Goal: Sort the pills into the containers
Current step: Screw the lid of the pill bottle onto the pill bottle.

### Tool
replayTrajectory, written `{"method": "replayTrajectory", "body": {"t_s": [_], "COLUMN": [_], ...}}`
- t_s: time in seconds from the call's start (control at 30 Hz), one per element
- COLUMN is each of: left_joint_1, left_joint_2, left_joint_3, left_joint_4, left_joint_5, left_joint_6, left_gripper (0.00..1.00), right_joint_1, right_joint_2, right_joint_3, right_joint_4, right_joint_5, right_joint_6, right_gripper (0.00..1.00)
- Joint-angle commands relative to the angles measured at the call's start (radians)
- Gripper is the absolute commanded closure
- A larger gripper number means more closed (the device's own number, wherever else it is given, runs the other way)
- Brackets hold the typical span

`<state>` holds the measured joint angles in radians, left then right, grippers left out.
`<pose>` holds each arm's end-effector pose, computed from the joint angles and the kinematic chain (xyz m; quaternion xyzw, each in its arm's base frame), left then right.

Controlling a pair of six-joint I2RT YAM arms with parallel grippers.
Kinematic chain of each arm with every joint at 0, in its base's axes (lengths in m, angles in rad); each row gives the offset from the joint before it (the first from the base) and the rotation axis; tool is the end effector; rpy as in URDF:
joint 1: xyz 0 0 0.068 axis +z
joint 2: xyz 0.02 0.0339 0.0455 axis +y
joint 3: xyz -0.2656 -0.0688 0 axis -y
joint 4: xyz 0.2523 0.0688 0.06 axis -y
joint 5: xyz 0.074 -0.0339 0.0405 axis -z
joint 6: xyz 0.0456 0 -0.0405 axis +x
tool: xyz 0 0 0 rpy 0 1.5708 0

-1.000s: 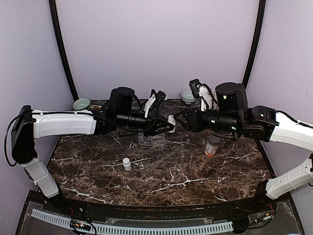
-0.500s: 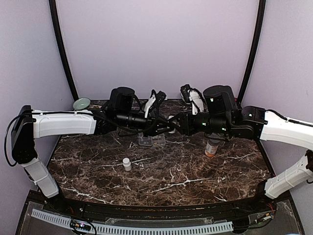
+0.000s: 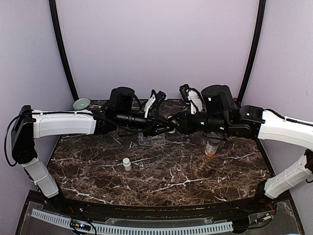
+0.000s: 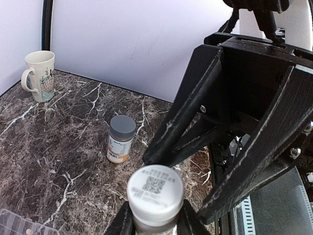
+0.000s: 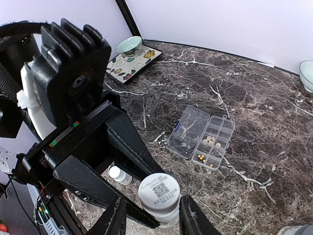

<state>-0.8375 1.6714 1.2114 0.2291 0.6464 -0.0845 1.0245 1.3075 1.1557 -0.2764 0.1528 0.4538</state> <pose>0.2519 -0.3207 0.2942 0.4567 0.6187 -0.4849 0.4166 0.1710 0.2678 0.3417 -0.1965 0.8164 0.3158 0.4417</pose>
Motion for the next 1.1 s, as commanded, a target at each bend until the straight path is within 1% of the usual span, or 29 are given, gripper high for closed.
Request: {"method": "replayTrajectory", "body": {"t_s": [0.0,0.27,0.73,1.07], "left_joint_1": [0.003,0.004,0.004,0.004], "left_joint_2": [-0.042,-0.041,-0.035,-0.029], "left_joint_3": [0.028,0.03,0.037,0.049], "left_joint_4": [-0.007,-0.008,-0.015,-0.026], "left_joint_5": [0.015,0.013,0.01,0.008], "left_joint_6": [0.018,0.022,0.032,0.042], "left_gripper": [1.0,1.0,1.0,1.0], "right_joint_1": [-0.007,-0.011,-0.024,-0.033], "right_joint_2": [0.0,-0.007,0.028,0.042], "right_joint_3": [0.032,0.028,0.051,0.063], "right_joint_4": [0.04,0.041,0.039,0.037], "right_joint_5": [-0.003,0.008,-0.01,-0.021], "right_joint_6": [0.002,0.0,0.001,0.0], "right_gripper": [0.62,0.61,0.61,0.64]}}
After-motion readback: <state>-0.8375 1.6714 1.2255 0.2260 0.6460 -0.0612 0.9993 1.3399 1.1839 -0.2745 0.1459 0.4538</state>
